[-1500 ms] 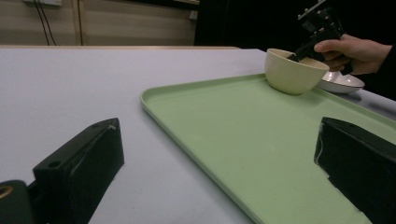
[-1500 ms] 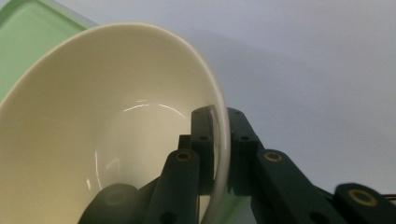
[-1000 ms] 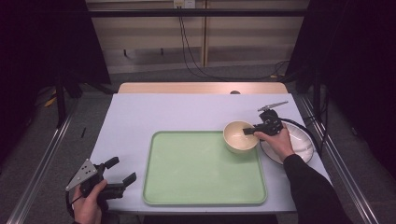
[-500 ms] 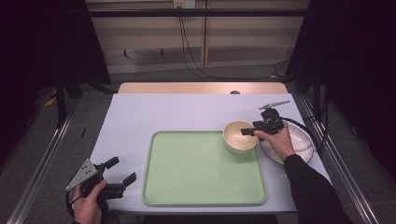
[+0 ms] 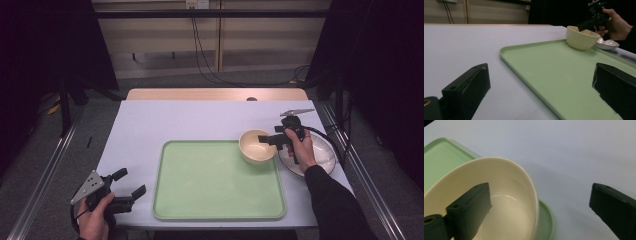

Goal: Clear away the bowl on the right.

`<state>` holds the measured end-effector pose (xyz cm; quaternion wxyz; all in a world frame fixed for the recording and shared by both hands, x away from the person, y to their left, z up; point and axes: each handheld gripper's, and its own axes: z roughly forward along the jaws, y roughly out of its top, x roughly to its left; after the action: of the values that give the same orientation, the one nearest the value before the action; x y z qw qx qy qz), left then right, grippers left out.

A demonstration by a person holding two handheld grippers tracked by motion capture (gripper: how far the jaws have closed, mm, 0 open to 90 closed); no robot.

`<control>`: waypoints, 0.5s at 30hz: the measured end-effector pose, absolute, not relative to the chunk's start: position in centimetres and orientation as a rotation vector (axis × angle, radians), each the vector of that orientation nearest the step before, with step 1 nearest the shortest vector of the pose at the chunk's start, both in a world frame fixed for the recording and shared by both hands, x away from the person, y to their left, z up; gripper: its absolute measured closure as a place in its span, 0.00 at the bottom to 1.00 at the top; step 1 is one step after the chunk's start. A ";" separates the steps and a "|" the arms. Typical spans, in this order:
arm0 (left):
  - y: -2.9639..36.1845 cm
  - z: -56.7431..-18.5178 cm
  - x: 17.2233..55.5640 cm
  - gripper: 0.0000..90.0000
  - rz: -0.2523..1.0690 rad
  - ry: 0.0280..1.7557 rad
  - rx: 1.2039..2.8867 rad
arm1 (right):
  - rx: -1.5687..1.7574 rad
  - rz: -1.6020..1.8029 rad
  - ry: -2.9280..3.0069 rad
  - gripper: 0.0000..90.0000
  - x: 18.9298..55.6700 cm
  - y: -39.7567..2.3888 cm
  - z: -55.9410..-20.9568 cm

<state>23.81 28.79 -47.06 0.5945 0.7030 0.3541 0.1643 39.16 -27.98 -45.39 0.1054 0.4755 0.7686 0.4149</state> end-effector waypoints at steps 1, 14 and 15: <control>28.8 -47.1 23.8 0.02 0.382 0.824 1.634 | 1.403 1.224 2.240 0.02 39.0 -27.9 -45.3; 28.8 -47.0 23.8 0.02 0.380 0.825 1.627 | 1.347 1.261 2.083 0.02 37.9 -28.3 -44.7; 28.8 -47.0 23.8 0.02 0.379 0.823 1.627 | 1.337 1.237 2.066 0.03 37.6 -28.5 -44.5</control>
<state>23.79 28.76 -47.03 0.5970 0.7008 0.3547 0.1633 37.62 -28.52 -44.50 0.1925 0.4762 0.7362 0.4407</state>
